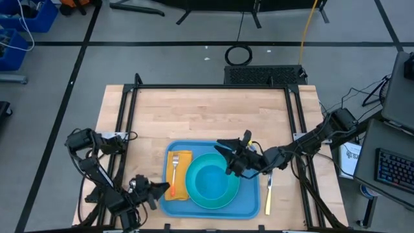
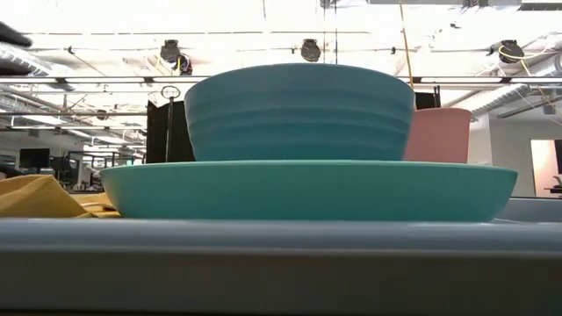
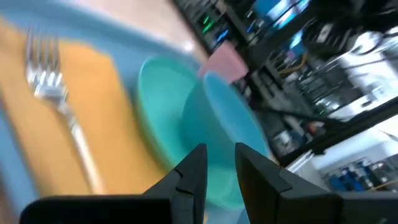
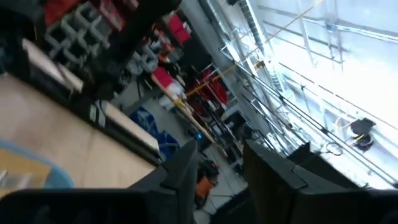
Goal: Set up tray
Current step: Put the orange spoon on top of the yellow napkin to the right of the orange fork
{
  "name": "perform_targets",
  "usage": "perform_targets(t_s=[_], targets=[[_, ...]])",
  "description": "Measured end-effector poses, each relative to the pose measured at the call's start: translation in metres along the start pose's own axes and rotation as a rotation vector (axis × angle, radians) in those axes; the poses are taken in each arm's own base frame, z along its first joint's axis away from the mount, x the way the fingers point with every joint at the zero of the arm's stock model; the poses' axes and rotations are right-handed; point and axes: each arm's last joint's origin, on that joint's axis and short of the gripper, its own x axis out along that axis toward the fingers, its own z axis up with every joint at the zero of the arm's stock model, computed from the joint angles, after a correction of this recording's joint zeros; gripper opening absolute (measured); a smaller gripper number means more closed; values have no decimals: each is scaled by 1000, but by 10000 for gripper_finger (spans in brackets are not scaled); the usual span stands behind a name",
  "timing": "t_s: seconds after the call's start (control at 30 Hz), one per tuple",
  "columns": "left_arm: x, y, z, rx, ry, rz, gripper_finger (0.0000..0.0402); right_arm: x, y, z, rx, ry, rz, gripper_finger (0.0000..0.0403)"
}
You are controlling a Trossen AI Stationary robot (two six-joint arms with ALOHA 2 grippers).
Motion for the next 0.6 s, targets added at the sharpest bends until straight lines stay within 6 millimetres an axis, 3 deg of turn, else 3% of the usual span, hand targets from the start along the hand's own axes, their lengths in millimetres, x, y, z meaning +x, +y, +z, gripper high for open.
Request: perform_targets(t_s=[0.2, 0.33, 0.43, 0.6], targets=[[-1, -2, 7, 100, -47, -30, 85, 26, -17, 0, 204, -20, 3, 93], [-1, -3, 9, 150, -53, -32, 85, 53, -26, -3, 229, 36, 209, 85], [-1, -3, 10, 183, -75, -49, 85, 76, -43, -8, 365, 80, 380, 82], [-1, -3, 10, 253, -79, -47, 85, 101, -74, -25, 579, 104, 398, 79]])
